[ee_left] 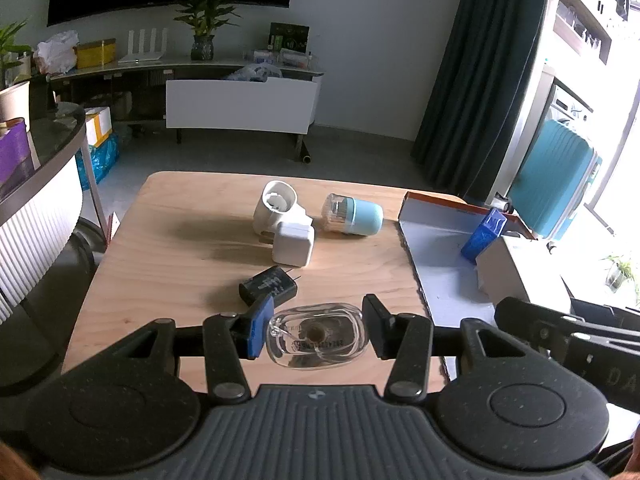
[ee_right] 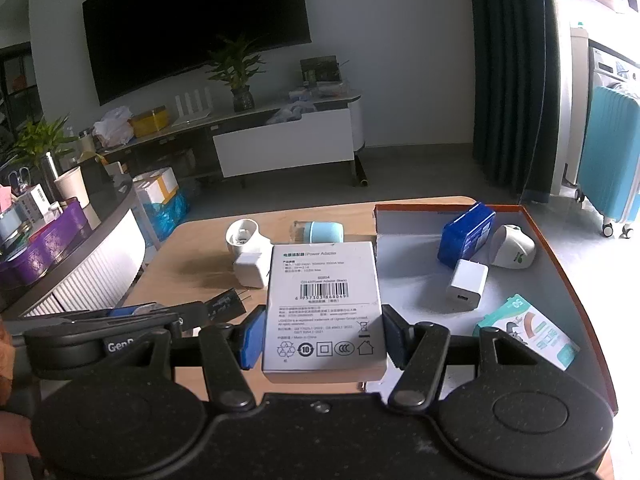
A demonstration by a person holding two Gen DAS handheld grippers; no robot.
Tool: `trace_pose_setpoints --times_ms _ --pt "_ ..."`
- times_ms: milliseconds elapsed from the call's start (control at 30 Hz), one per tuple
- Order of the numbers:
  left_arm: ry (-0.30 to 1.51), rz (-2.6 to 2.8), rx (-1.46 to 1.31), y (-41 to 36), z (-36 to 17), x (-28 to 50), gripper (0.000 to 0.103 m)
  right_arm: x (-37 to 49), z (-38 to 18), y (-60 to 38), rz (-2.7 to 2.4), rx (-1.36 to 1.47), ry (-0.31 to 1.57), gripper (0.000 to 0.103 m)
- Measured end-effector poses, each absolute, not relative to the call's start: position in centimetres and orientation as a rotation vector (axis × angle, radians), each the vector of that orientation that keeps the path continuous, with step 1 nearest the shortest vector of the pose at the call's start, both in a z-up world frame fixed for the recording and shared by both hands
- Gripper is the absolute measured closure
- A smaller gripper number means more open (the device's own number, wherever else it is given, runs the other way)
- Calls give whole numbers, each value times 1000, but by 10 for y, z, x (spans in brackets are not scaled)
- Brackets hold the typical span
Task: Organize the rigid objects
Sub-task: 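Carry the glass bottle and white adapter box over the white box with both tools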
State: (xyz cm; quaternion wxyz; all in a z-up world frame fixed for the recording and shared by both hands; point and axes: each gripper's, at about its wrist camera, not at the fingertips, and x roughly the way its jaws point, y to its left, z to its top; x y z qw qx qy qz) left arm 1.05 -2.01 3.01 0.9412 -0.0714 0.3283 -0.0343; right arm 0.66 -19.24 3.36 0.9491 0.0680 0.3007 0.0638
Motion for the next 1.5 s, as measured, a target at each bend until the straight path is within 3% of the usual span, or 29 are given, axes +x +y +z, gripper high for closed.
trace_pose_setpoints --times_ms 1500 --pt "677 -183 -87 -93 32 25 54 -4 42 -262 2 201 555 32"
